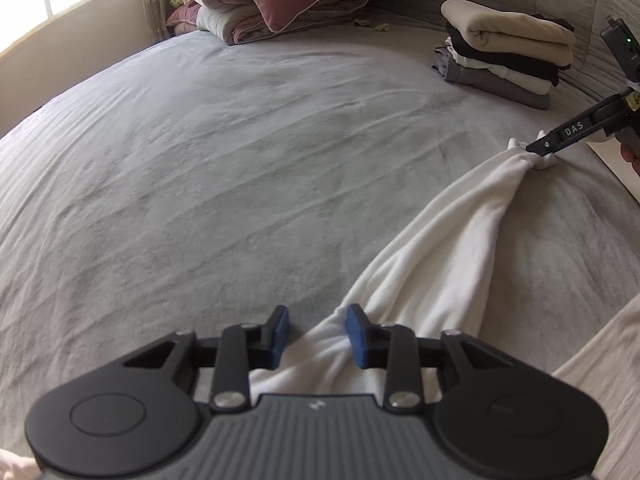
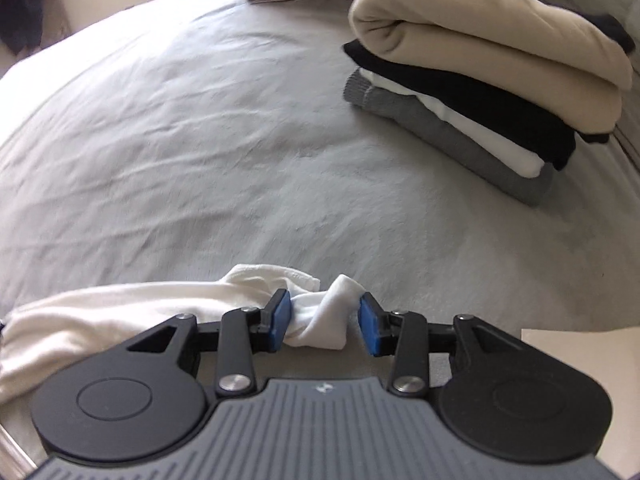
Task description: Fold clothes
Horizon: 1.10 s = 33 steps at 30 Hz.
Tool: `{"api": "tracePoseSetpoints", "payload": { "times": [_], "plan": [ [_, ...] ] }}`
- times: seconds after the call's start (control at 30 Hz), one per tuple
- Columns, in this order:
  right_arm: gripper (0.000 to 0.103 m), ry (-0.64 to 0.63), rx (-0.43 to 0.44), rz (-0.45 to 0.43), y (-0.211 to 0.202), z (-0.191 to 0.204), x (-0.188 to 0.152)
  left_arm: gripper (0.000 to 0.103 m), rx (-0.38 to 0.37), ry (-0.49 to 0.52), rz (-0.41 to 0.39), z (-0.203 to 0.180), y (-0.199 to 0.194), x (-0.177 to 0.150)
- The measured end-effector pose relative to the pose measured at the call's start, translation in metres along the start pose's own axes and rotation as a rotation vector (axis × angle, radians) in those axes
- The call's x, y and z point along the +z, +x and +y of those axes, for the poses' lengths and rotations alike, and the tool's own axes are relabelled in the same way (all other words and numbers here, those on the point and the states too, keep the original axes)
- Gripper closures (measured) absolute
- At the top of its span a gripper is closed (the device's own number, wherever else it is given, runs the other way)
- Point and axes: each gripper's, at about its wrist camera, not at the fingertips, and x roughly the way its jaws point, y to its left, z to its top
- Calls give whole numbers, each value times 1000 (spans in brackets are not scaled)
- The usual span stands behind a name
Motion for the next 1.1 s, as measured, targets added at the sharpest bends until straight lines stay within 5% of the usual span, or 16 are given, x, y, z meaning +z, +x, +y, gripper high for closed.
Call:
{"api": "tracePoseSetpoints", "payload": {
  "times": [0.1, 0.17, 0.67, 1.1],
  "plan": [
    [75, -36, 8, 4, -1, 6, -1, 86, 0, 12, 7, -5, -1, -1],
    [97, -51, 10, -5, 0, 9, -1, 96, 7, 15, 13, -9, -2, -1],
    [98, -46, -69, -303, -18, 43, 44, 101, 272, -69, -178, 9, -12, 21],
    [98, -131, 20, -326, 72, 98, 117, 101, 455, -166, -87, 48, 42, 36]
  ]
}}
